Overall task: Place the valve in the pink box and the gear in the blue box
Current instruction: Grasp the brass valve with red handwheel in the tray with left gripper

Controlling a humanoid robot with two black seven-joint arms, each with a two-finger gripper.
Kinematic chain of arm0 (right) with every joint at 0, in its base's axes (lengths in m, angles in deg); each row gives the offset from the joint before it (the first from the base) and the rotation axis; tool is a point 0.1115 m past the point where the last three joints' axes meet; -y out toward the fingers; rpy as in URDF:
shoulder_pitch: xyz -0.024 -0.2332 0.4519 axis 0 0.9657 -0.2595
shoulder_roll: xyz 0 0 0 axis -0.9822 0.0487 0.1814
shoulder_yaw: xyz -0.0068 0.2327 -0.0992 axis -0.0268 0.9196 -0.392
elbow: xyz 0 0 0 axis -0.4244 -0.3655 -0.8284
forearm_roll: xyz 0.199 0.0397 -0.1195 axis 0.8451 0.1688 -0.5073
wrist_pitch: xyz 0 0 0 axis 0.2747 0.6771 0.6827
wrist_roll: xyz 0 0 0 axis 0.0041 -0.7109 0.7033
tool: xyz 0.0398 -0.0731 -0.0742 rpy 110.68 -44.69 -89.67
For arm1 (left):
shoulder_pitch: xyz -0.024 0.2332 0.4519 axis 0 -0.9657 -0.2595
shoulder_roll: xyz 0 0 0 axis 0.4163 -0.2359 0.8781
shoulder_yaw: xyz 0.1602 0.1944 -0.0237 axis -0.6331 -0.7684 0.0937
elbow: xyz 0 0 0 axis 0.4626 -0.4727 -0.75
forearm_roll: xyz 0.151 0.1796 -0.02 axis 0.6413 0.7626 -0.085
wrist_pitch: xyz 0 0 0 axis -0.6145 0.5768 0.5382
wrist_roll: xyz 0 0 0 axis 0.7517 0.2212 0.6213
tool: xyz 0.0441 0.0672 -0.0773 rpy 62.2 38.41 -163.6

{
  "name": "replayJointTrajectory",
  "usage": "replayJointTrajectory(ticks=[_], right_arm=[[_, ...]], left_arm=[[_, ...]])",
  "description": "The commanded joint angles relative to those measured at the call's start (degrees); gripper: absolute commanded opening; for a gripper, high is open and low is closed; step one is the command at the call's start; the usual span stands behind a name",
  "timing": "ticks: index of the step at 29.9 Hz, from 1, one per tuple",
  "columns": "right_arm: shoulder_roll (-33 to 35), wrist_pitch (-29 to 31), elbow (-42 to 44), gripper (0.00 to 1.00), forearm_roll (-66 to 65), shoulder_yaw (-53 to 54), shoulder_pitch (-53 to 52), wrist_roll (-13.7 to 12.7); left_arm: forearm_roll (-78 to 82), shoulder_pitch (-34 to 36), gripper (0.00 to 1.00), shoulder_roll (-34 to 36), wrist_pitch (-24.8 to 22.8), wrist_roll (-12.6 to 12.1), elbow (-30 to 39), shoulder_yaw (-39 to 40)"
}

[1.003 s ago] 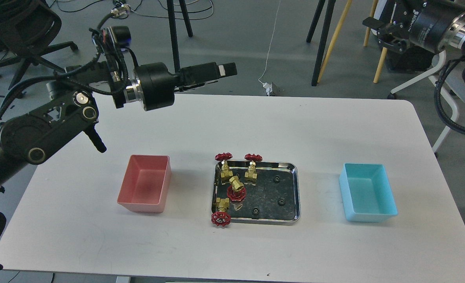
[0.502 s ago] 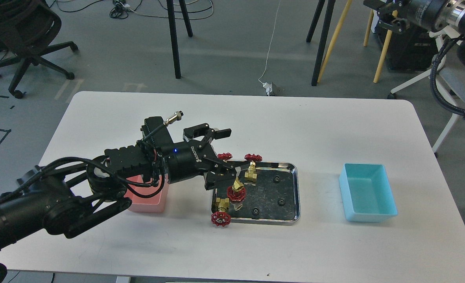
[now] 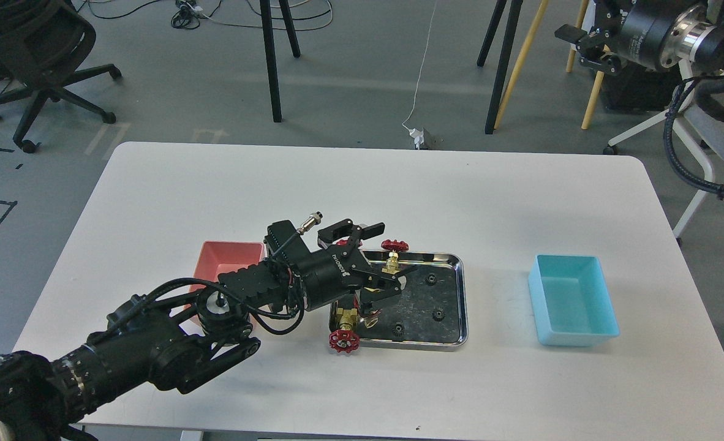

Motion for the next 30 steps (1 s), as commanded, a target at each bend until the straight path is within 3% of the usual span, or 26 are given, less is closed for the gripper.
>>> replayJointTrajectory(ticks=[1, 15, 27, 30], right_arm=[[-0.3, 0.0, 0.0, 0.99, 0.0, 0.0, 0.0, 0.0], [-1.2, 0.0, 0.4, 0.99, 0.0, 0.0, 0.0, 0.1], [-1.2, -0.1, 0.4, 0.99, 0.0, 0.0, 0.3, 0.2], [-1.3, -0.1, 0.4, 0.99, 0.0, 0.0, 0.3, 0.3]], left_arm=[[0.0, -1.1, 1.00, -1.7, 0.1, 0.5, -4.2, -0.2], [0.0, -1.1, 0.99, -4.2, 0.1, 0.5, -9.8, -3.6], [0.0, -0.7, 0.76, -3.9, 0.2, 0.3, -11.6, -4.6], [0.0, -0.5, 0.65, -3.7, 0.2, 0.2, -11.6, -4.6]])
